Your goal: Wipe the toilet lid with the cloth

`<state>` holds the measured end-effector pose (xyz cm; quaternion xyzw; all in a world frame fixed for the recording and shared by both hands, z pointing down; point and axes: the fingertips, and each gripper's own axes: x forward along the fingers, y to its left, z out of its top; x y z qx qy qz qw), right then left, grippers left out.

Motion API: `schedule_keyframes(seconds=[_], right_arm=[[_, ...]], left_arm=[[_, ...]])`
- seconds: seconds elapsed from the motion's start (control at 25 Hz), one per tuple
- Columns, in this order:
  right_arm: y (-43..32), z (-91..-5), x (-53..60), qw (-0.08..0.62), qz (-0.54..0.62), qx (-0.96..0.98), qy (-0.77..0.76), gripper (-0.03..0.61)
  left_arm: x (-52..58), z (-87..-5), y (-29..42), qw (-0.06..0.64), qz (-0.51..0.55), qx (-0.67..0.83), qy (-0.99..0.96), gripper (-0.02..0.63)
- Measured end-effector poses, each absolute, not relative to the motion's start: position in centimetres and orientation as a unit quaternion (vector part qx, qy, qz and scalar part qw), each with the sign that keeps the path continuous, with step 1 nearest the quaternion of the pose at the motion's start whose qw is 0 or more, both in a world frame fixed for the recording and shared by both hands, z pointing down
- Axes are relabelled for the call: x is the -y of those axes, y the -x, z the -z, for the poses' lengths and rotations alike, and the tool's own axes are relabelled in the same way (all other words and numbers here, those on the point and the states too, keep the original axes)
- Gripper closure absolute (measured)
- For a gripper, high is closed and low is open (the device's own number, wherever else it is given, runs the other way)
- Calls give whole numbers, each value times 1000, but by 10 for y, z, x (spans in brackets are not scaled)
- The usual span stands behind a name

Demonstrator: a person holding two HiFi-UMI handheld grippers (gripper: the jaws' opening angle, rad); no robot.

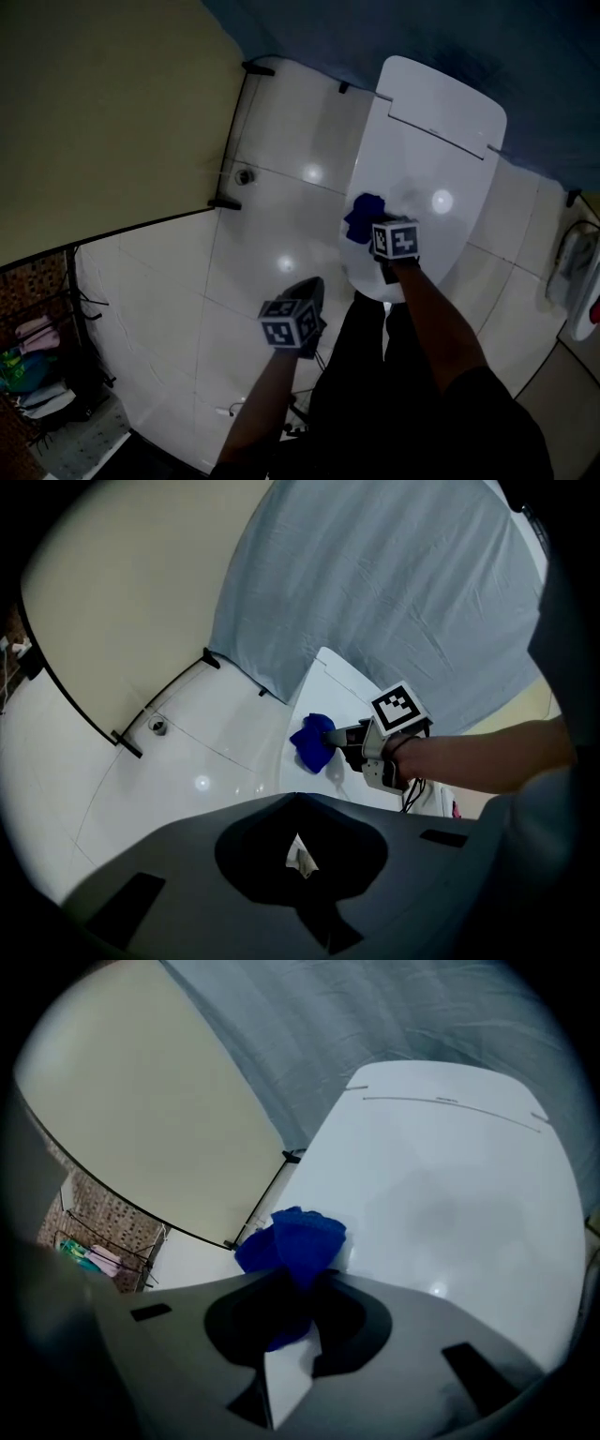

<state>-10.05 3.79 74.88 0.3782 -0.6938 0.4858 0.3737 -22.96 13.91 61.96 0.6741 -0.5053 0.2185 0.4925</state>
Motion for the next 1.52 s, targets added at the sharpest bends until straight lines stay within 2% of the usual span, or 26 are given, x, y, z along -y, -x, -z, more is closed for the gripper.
schedule_keyframes(seconds=[0.6, 0.88, 1.32, 1.52], right_arm=[[-45, -757, -98, 346, -516, 660, -422, 514], [-97, -757, -120, 395, -466, 675, -413, 514], [-146, -759, -135, 381, -481, 664, -428, 514], [-156, -758, -139, 407, -472, 651, -434, 514]], left_arm=[[-126, -626, 114, 477, -241, 447, -717, 621], [-151, -634, 95, 480, -257, 459, -702, 621], [-158, -633, 61, 477, -256, 468, -698, 621], [-161, -630, 44, 474, -240, 477, -700, 621]])
